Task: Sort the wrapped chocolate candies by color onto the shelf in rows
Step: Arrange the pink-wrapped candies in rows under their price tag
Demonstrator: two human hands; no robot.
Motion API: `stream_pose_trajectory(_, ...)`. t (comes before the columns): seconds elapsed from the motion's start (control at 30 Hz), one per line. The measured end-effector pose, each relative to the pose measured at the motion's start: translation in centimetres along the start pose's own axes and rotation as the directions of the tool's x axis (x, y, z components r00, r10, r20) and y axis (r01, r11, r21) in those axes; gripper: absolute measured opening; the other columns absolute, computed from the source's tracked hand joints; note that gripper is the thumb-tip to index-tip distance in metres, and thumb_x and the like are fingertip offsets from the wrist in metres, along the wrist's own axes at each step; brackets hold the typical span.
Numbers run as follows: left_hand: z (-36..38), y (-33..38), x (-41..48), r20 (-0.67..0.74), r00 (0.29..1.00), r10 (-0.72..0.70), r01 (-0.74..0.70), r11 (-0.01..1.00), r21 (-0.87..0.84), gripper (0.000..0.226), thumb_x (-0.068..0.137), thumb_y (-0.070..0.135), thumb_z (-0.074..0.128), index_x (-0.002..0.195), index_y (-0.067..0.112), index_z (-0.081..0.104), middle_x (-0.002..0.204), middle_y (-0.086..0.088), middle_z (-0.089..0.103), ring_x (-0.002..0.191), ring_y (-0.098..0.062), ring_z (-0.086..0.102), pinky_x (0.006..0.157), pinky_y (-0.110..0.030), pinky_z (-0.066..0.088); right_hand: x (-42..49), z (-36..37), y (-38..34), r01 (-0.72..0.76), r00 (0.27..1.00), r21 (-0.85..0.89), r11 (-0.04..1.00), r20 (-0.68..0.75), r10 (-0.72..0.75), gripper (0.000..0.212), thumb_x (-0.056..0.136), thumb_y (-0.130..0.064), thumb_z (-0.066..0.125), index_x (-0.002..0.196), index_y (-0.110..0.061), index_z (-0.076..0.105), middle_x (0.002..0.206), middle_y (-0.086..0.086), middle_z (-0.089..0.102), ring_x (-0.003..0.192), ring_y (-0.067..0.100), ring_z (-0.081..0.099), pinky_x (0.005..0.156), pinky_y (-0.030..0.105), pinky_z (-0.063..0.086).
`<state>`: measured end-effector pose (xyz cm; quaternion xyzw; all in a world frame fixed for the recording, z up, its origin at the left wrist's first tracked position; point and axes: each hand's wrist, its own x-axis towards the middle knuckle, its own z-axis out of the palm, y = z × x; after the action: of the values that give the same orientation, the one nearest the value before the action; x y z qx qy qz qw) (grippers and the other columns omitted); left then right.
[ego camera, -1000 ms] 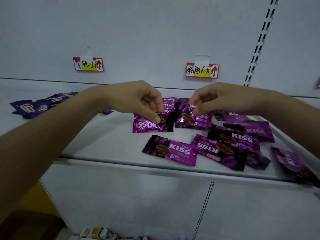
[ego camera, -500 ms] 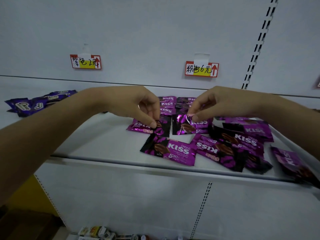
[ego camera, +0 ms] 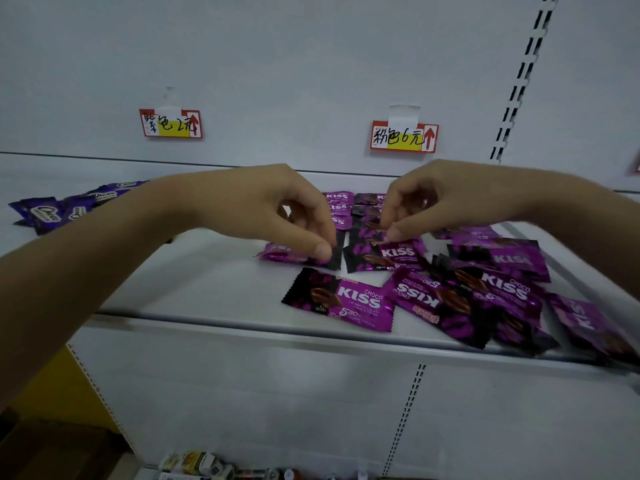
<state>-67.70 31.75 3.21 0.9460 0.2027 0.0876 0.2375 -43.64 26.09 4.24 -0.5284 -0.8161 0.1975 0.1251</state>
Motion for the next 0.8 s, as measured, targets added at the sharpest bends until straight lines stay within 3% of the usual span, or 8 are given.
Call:
stream_pose_trajectory(0.1, 1.1, 1.6, -0.2, 0.093, 0.996, -0.003, -0.001, 0.999, 0.042, 0.04, 0.061, 0.062, 0.069, 0.094, 0.041, 0.07, 0.086, 0.01, 0.065, 0.076, -0.013, 0.06, 0.076, -0.038, 0.052, -1.1, -1.3, -2.1, -0.039, 0.97, -0.041, 0.998, 0.24, 0.048, 0.024, 0.068, -0.043, 0.07, 0.084, -0.025, 0.071, 0.066, -0.013, 0.065, 0.056, -0.003, 0.053, 0.055, 0.01, 0.039)
stream_pose_trajectory(0.2, 1.9, 2.7, -0.2, 0.138, 0.99, -0.032, 0.016, 0.993, 0.113, 0.036, 0.06, 0.064, 0.075, 0.088, 0.041, 0.069, 0.088, 0.01, 0.064, 0.08, -0.013, 0.058, 0.078, -0.042, 0.049, -1.8, -1.1, -3.0, -0.095, 0.902, -0.179, 0.979, 0.401, 0.161, 0.041, 0.058, -0.054, 0.071, 0.092, -0.03, 0.069, 0.071, -0.01, 0.066, 0.054, -0.004, 0.052, 0.055, 0.013, 0.039)
stream_pose_trajectory(0.27, 2.0, 3.0, -0.5, 0.123, 0.99, -0.072, 0.055, 0.989, 0.14, 0.035, 0.058, 0.059, 0.068, 0.087, 0.039, 0.067, 0.09, 0.01, 0.065, 0.081, -0.012, 0.058, 0.08, -0.042, 0.048, -1.9, -0.4, -3.0, -0.111, 0.896, -0.263, 0.958, 0.391, 0.211, 0.049, 0.051, -0.062, 0.069, 0.094, -0.037, 0.066, 0.077, -0.01, 0.065, 0.056, -0.004, 0.052, 0.059, 0.017, 0.039)
stream_pose_trajectory(0.33, 2.0, 3.1, -0.9, 0.097, 0.991, -0.095, 0.079, 0.984, 0.16, 0.038, 0.057, 0.059, 0.067, 0.088, 0.037, 0.068, 0.09, 0.013, 0.065, 0.081, -0.011, 0.058, 0.079, -0.038, 0.048, -2.2, 0.1, -3.1, -0.103, 0.919, -0.255, 0.962, 0.346, 0.19, 0.048, 0.051, -0.062, 0.07, 0.094, -0.04, 0.066, 0.081, -0.01, 0.063, 0.057, -0.005, 0.052, 0.056, 0.012, 0.038)
stream_pose_trajectory(0.5, 1.7, 2.2, -2.4, 0.02, 0.99, -0.139, 0.131, 0.963, 0.234, 0.048, 0.057, 0.069, 0.064, 0.092, 0.036, 0.07, 0.088, 0.016, 0.065, 0.083, -0.006, 0.059, 0.08, -0.036, 0.051, -3.0, 0.8, -4.0, -0.061, 0.958, -0.252, 0.966, 0.258, 0.128, 0.036, 0.071, -0.041, 0.074, 0.106, -0.037, 0.068, 0.078, -0.015, 0.059, 0.055, -0.008, 0.051, 0.055, 0.008, 0.037)
stream_pose_trajectory(0.63, 1.8, 1.3, -3.7, -0.033, 0.991, -0.133, 0.137, 0.948, 0.287, 0.047, 0.062, 0.073, 0.056, 0.093, 0.039, 0.068, 0.09, 0.019, 0.063, 0.086, -0.002, 0.058, 0.08, -0.031, 0.05, -3.3, 1.7, -4.3, -0.115, 0.952, -0.25, 0.961, 0.247, 0.178, 0.041, 0.076, -0.037, 0.073, 0.115, -0.041, 0.061, 0.095, -0.017, 0.059, 0.065, -0.003, 0.053, 0.066, 0.026, 0.048)
stream_pose_trajectory(0.73, 2.1, 0.3, -4.7, -0.092, 0.994, -0.065, 0.09, 0.949, 0.303, 0.042, 0.074, 0.073, 0.051, 0.098, 0.041, 0.066, 0.092, 0.018, 0.063, 0.089, 0.0, 0.056, 0.077, -0.024, 0.048, -3.3, 1.9, -5.1, -0.231, 0.931, -0.244, 0.942, 0.225, 0.287, 0.051, 0.076, -0.031, 0.075, 0.121, -0.04, 0.054, 0.103, -0.01, 0.059, 0.081, 0.027, 0.059, 0.076, 0.046, 0.051)
stream_pose_trajectory(0.8, 2.7, -0.4, -5.4, -0.155, 0.988, 0.015, 0.036, 0.947, 0.32, 0.04, 0.08, 0.068, 0.051, 0.103, 0.04, 0.065, 0.094, 0.016, 0.061, 0.09, 0.0, 0.054, 0.073, -0.013, 0.044, -3.3, 2.0, -5.5, -0.266, 0.933, -0.16, 0.951, 0.205, 0.295, 0.052, 0.08, -0.023, 0.073, 0.125, -0.037, 0.052, 0.094, -0.005, 0.062, 0.074, 0.033, 0.055, 0.068, 0.047, 0.049)
